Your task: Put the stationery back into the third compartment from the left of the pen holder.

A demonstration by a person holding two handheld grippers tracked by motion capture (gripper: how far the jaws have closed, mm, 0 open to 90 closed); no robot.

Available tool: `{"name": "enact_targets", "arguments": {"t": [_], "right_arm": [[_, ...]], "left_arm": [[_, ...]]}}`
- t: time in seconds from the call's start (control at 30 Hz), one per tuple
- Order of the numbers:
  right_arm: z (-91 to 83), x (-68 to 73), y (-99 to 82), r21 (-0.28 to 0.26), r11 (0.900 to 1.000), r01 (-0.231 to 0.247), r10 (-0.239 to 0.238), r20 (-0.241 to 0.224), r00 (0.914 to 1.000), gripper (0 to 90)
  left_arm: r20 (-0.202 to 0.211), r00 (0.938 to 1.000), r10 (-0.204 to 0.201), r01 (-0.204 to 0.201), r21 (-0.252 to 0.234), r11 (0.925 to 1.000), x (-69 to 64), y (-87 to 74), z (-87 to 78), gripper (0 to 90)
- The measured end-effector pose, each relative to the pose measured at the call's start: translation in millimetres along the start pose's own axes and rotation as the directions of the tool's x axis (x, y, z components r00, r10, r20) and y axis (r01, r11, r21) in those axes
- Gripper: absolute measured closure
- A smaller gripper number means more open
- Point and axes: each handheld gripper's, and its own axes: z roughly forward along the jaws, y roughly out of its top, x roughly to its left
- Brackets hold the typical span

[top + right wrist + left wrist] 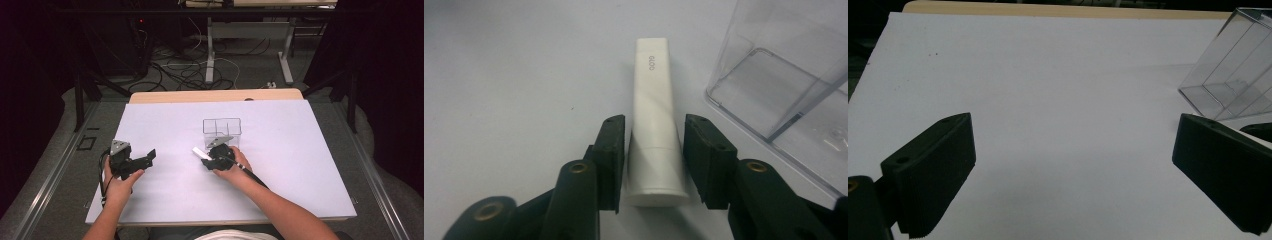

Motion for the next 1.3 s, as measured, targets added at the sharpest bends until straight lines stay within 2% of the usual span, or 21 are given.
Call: {"name": "enact_targets", "arguments": {"t": [0.07, 0.27, 0.33, 0.4, 0.43, 0.5, 0.53, 0.63, 0.77, 0.9, 0.93, 0.97, 1.0, 1.03, 1.1, 1.13, 1.17, 1.2, 1.3], "right_arm": [[-0.2, 0.8, -0.1, -0.001, 1.0, 0.007, -0.007, 0.001, 1.0, 66.0], [0.2, 1.2, -0.5, -0.007, 0.9998, 0.019, -0.019, 0.016, 0.9997, 66.5], [-0.3, 2.8, -0.5, -0.001, 1.0, 0.001, -0.001, 0.02, 0.9998, 66.6], [0.1, 1.5, -0.2, -0.005, 0.9999, 0.013, -0.013, 0.019, 0.9997, 66.6], [-0.5, 2.6, -0.3, 0.0, 1.0, -0.008, 0.008, 0.018, 0.9998, 66.6], [-0.2, 1.1, 0.1, -0.004, 1.0, -0.001, 0.001, 0.01, 1.0, 66.7], [-0.7, 1.9, 0.0, 0.001, 0.9997, -0.024, 0.024, 0.004, 0.9997, 66.7], [-1.1, -0.6, 0.3, -0.001, 0.9998, -0.022, 0.022, -0.004, 0.9998, 66.8], [-2.4, -0.3, 0.4, 0.002, 0.9986, -0.054, 0.054, -0.02, 0.9984, 66.8], [-3.7, -0.2, 1.0, -0.003, 0.9978, -0.067, 0.067, -0.028, 0.9974, 66.9], [-3.6, -1.1, 1.3, -0.01, 0.9982, -0.058, 0.058, -0.039, 0.9976, 66.8], [-4.3, 0.1, 1.2, -0.013, 0.997, -0.076, 0.075, -0.038, 0.9964, 66.8], [-3.6, 0.0, 1.0, -0.033, 0.997, -0.07, 0.068, -0.039, 0.9969, 66.9], [-5.8, -0.1, 1.7, -0.015, 0.9976, -0.068, 0.067, -0.042, 0.9969, 66.8], [-7.7, 0.7, 2.3, -0.019, 0.9973, -0.071, 0.07, -0.044, 0.9966, 66.9], [-8.4, 0.5, 2.6, -0.027, 0.9977, -0.062, 0.061, -0.05, 0.9969, 66.8], [-8.1, 1.7, 2.1, -0.053, 0.9958, -0.074, 0.071, -0.057, 0.9958, 66.9], [-11.2, 1.9, 3.0, -0.021, 0.9975, -0.068, 0.067, -0.056, 0.9962, 66.9], [-14.6, 4.1, 3.5, -0.043, 0.9972, -0.062, 0.059, -0.068, 0.996, 66.9]], "left_arm": [[0.0, 1.0, -0.002, 0.002, 0.0, 1.0, 0.0, -0.1, 0.0, 3.6], [0.0, 1.0, 0.002, -0.002, -0.002, 1.0, -0.6, 0.1, 0.1, 3.7], [0.0, 1.0, 0.003, -0.003, -0.001, 1.0, -0.4, 0.1, 0.0, 3.7], [0.001, 1.0, 0.003, -0.003, 0.0, 1.0, -0.2, 0.0, 0.1, 3.7], [0.001, 1.0, 0.003, -0.003, 0.001, 1.0, 0.0, 0.0, 0.1, 3.7], [0.001, 1.0, 0.002, -0.002, 0.002, 1.0, -0.1, -0.1, 0.1, 3.7], [0.002, 1.0, 0.003, -0.003, 0.002, 1.0, -0.1, 0.0, 0.2, 3.7], [0.003, 1.0, 0.004, -0.004, 0.002, 1.0, -0.3, 0.0, 0.3, 3.7], [0.005, 1.0, 0.006, -0.006, 0.001, 1.0, -0.4, -0.1, 0.5, 3.7], [0.005, 1.0, 0.007, -0.007, 0.001, 1.0, -0.5, 0.0, 0.5, 3.7], [0.005, 1.0, 0.006, -0.006, 0.001, 1.0, -0.5, 0.0, 0.5, 3.7], [0.005, 1.0, 0.007, -0.007, 0.002, 1.0, -0.4, 0.0, 0.4, 3.7], [0.005, 1.0, 0.008, -0.008, 0.004, 1.0, -0.3, 0.1, 0.4, 3.7], [0.005, 1.0, 0.007, -0.007, 0.004, 1.0, -0.4, 0.0, 0.4, 3.7], [0.006, 1.0, 0.007, -0.007, 0.001, 1.0, -0.5, 0.0, 0.4, 3.7], [0.007, 1.0, 0.006, -0.006, 0.0, 1.0, -0.7, 0.0, 0.3, 3.7], [0.007, 1.0, 0.005, -0.005, 0.0, 1.0, -0.7, 0.0, 0.3, 3.7], [0.007, 1.0, 0.006, -0.006, 0.0, 1.0, -0.7, 0.0, 0.3, 3.7], [0.009, 1.0, 0.003, -0.003, -0.004, 1.0, -1.2, 0.2, 0.0, 3.7]]}}
